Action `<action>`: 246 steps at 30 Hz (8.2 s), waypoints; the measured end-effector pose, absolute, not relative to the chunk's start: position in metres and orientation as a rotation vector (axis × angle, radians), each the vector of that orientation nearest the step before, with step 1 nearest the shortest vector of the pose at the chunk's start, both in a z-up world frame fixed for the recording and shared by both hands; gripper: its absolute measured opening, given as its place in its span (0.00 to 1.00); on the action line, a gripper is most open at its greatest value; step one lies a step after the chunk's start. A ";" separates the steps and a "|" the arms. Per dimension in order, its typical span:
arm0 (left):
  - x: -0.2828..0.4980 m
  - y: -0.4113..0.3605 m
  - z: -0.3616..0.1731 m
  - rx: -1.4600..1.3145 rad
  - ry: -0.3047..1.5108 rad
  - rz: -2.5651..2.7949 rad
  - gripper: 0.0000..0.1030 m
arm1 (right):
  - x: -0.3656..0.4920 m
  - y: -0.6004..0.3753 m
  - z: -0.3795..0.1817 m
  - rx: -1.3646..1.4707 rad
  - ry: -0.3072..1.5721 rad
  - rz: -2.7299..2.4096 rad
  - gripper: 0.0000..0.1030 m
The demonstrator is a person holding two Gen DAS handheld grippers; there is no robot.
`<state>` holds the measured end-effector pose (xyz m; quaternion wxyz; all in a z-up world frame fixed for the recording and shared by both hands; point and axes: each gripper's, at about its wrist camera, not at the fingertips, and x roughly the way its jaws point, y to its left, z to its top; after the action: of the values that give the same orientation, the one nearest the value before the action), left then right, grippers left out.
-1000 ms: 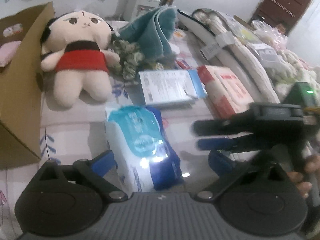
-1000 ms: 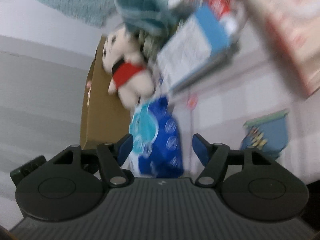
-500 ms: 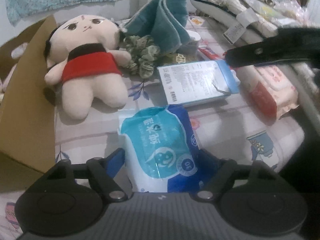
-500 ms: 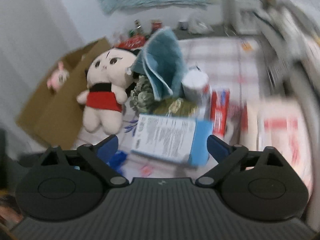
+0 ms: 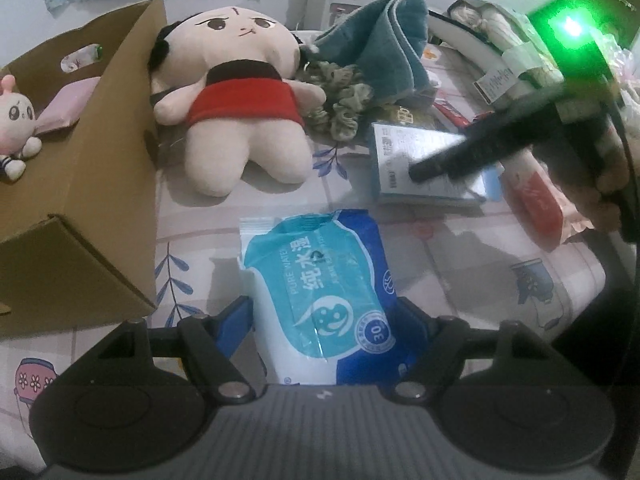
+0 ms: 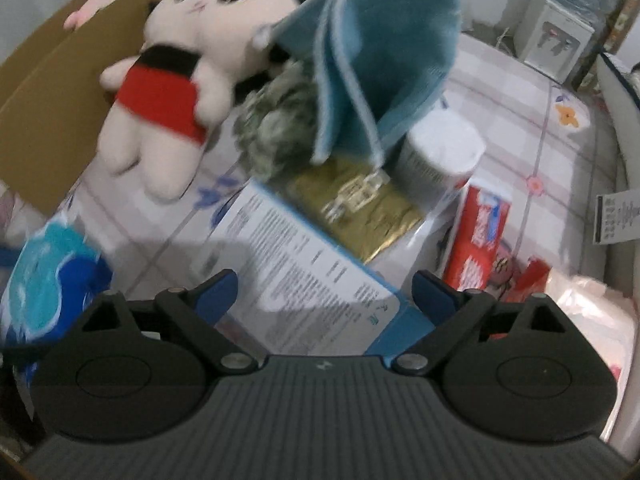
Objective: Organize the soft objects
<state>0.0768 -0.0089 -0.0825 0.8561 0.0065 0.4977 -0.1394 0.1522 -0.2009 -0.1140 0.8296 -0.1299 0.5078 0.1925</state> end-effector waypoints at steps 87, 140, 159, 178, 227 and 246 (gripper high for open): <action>0.077 0.005 -0.089 -0.077 1.058 -0.295 0.76 | 0.030 -0.305 -0.147 0.982 1.210 0.339 0.75; 0.090 0.018 -0.101 -0.191 1.119 -0.317 0.74 | 0.023 -0.171 -0.140 -0.081 1.067 0.367 0.96; 0.077 0.029 -0.089 -0.321 1.093 -0.349 0.59 | 0.007 -0.235 -0.127 0.477 1.103 0.318 0.72; 0.114 0.157 0.087 -0.361 0.739 -0.128 0.60 | 0.052 -0.168 -0.029 0.698 0.819 0.729 0.72; 0.101 0.327 0.058 -0.512 0.711 0.286 1.00 | 0.226 0.180 -0.081 0.303 1.353 0.650 0.72; 0.094 0.353 0.041 -0.497 0.701 0.308 1.00 | 0.247 0.193 -0.126 0.435 1.450 0.650 0.83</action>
<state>0.0936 0.3528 0.0406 0.8975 -0.2401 0.3386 0.1488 0.2473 0.1927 -0.1262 0.6794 0.1939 0.6457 0.2895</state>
